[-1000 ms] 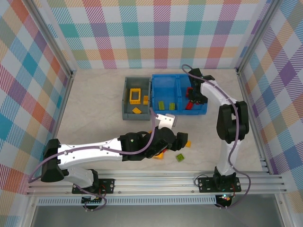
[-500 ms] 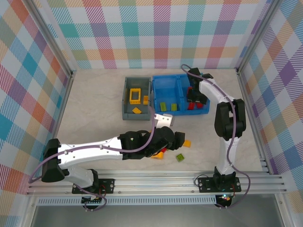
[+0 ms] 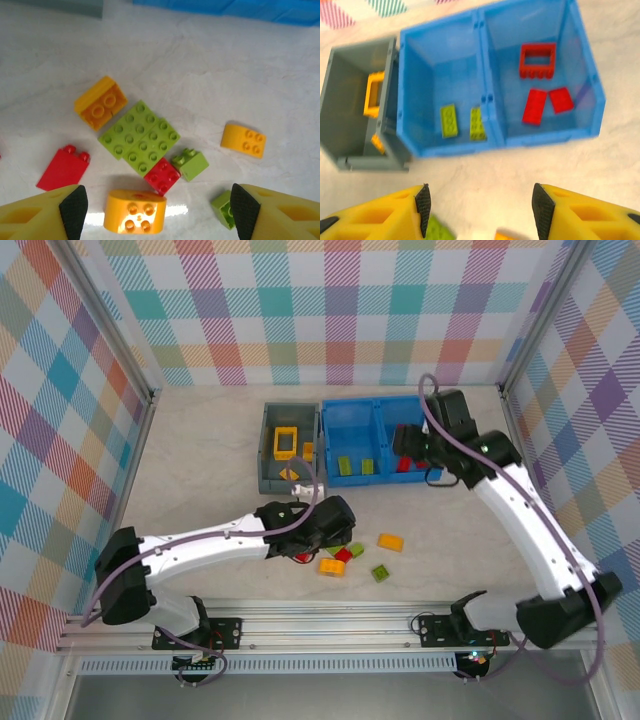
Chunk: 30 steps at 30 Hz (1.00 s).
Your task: Sort the legos into containers by color
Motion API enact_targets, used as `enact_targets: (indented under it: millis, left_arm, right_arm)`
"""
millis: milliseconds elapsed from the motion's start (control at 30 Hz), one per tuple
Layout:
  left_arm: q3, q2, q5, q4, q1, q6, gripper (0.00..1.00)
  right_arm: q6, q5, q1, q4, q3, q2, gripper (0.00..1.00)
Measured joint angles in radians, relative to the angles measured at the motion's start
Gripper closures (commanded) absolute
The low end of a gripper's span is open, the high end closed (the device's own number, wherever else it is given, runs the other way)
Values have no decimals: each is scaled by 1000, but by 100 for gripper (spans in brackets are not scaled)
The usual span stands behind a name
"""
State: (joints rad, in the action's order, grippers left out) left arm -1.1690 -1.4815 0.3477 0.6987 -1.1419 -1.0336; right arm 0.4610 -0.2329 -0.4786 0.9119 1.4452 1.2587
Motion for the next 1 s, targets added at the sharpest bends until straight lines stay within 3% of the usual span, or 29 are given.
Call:
enact_targets:
  millis: [267,367,700,1000]
  left_arm:
    - [3,-111,-69,5,-1,-113,19]
    - [2,-137,-67,7,0,-145,14]
    - [1,-211,-105,-81,132,-261,13]
    - [-67,-332,-158,-97,145,-413,14]
  right_arm:
    - [104,105,-209,94,-326,-187,41]
    - [153,131,-249,120,-396,-241,41]
    - [214,145,-269,145,-418,-291,41]
    - [215,147,-275,143,-418,-282,37]
